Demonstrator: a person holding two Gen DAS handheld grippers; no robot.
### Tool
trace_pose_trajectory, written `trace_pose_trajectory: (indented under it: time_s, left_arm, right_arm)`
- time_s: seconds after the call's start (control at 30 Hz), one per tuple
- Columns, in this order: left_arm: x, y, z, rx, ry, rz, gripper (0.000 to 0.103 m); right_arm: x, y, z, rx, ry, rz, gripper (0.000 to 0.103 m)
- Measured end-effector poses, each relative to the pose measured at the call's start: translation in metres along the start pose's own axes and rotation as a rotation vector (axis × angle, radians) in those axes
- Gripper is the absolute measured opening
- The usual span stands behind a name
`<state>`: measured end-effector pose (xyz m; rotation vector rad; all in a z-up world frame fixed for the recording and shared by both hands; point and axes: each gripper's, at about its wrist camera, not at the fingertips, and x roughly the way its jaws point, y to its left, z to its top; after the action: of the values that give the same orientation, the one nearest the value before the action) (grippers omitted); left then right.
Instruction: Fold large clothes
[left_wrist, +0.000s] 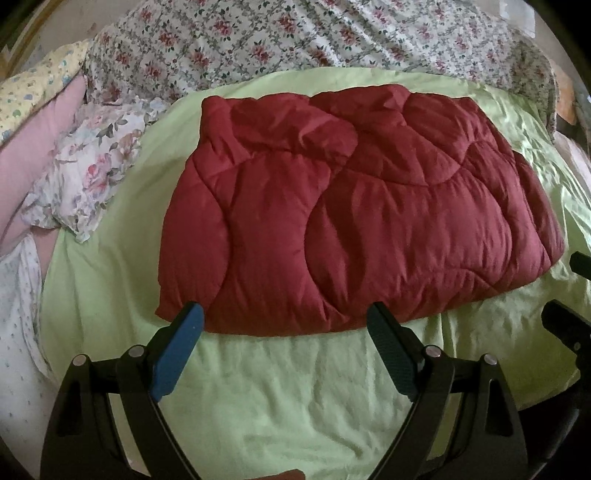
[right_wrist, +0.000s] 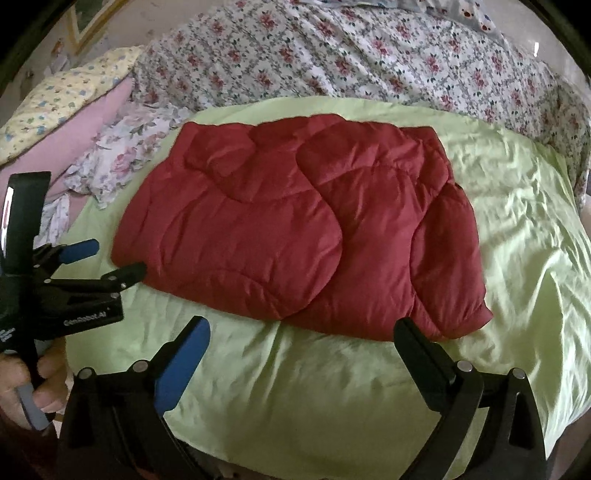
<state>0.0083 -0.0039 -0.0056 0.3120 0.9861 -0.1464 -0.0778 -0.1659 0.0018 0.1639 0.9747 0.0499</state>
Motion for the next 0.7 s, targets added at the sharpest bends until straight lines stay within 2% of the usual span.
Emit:
trace_pose_trajectory:
  time_s: [0.7]
  left_arm:
    - [0.019,-0.009,0.019,0.014,0.021,0.002,0.091]
  right_arm:
    - [0.027,-0.006,0.030,0.000,0.015,0.001,0.101]
